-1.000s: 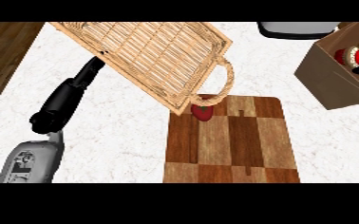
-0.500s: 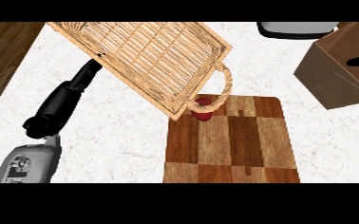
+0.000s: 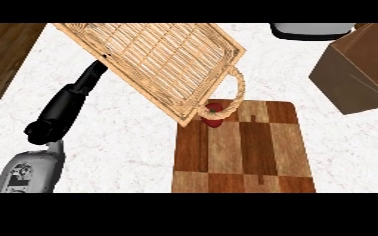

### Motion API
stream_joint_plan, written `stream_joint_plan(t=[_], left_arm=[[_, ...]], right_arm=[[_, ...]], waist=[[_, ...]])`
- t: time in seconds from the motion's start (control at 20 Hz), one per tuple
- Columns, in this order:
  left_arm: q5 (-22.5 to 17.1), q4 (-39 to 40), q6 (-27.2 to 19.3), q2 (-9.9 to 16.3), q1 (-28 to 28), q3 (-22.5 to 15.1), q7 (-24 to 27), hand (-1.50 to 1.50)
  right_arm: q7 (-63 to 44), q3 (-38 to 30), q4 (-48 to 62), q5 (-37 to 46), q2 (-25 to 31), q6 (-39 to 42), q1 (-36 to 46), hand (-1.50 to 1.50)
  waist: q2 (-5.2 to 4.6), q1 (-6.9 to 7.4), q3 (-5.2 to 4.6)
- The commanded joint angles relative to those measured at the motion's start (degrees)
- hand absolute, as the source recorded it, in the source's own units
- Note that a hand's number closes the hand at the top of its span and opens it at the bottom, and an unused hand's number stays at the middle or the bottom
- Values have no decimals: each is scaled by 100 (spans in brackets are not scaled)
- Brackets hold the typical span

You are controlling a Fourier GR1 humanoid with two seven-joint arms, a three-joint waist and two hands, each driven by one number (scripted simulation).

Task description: Pick the cupcake from the cutting board and place it in the cardboard box

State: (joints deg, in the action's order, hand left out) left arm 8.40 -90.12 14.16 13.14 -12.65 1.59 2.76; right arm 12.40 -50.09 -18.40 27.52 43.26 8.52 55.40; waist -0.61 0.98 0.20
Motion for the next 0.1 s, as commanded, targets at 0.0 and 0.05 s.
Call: stream_joint_plan(t=[0.0, 0.05], left_arm=[[-37, -80, 73, 59, 24, 41, 108, 0], [-248, 13, 260, 182, -182, 199, -52, 0]], right_arm=[[310, -540, 251, -482, 330, -120, -400, -150], [393, -540, 229, -517, 365, -156, -406, -150]], waist=[[-42, 90, 5], [-33, 71, 2]])
